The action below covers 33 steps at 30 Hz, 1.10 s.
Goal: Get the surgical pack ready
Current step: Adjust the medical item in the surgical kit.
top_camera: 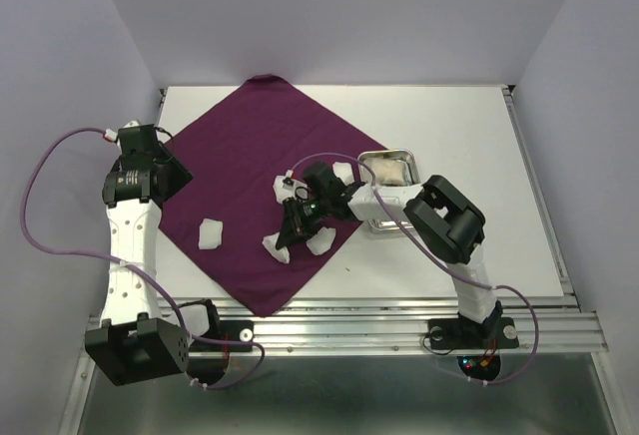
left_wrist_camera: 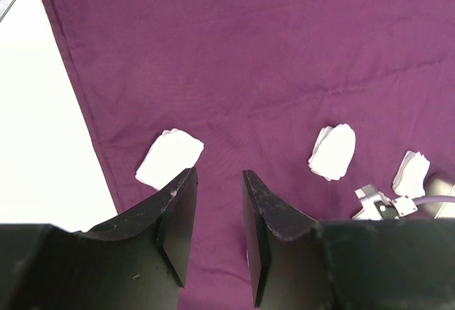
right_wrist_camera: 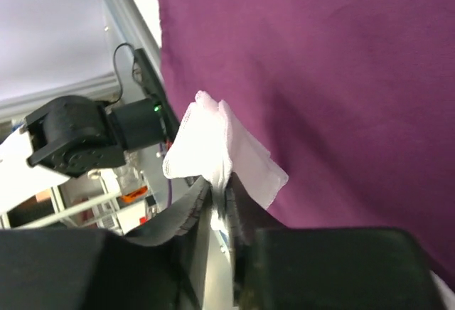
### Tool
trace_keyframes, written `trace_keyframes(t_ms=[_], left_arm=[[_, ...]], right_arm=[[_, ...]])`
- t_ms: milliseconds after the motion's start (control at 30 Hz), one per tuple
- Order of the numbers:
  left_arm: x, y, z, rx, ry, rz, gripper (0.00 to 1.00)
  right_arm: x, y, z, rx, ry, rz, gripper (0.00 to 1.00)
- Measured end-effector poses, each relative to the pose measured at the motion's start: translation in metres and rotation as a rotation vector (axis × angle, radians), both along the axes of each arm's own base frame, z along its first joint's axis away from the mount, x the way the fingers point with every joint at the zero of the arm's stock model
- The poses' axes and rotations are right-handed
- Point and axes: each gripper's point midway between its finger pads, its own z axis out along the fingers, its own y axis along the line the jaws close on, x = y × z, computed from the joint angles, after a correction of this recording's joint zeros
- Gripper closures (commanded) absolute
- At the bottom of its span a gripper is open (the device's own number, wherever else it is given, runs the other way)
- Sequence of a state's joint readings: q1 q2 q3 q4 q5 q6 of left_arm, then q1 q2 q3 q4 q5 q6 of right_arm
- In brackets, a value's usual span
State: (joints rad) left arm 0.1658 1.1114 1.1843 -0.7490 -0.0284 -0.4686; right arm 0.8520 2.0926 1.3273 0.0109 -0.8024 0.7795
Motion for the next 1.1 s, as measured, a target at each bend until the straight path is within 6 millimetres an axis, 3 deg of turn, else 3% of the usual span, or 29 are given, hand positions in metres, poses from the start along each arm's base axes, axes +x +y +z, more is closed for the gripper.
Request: trace_keyframes(t_ms=[33,67,167,267,400,533,767,967,1100], left_arm=[[0.000,0.000,0.000,-0.001,-0.001,-0.001,0.58],[0.000,0.000,0.000,-0.001,-0.002,-0.002,0.58],[0.001,0.000,0.000,0.000,-0.003,-0.002,0.58],[0.001,0.000,0.000,0.000,-0.004,-0.002,0.58],[0.001,0.000,-0.001,0.000,-0.002,-0.002,0.58],[0.000,0.000,-0.005,0.000,0.008,-0.005,0.58],[0.000,-0.001,-0.004,0.000,0.005,-0.011,0.58],[-0.001,-0.002,-0.009,-0.006,0.012,-0.015,0.58],[-0.001,-0.003,-0.009,-0.009,0.011,-0.018,0.58]], right_arm=[[0.001,0.000,-0.003,-0.009,0.000,-0.009,0.70],[0.003,0.000,-0.006,-0.018,-0.003,-0.018,0.59],[0.007,-0.001,-0.013,-0.044,-0.010,-0.042,0.46],[0.011,-0.002,-0.018,-0.064,-0.021,-0.066,0.38],[0.016,-0.002,-0.022,-0.081,-0.038,-0.091,0.38],[0.017,-0.006,-0.029,-0.108,-0.045,-0.112,0.45],[0.020,-0.014,-0.043,-0.170,-0.052,-0.150,0.99],[0.025,-0.020,-0.043,-0.205,-0.076,-0.183,0.99],[0.032,-0.021,-0.029,-0.197,-0.109,-0.204,0.99]])
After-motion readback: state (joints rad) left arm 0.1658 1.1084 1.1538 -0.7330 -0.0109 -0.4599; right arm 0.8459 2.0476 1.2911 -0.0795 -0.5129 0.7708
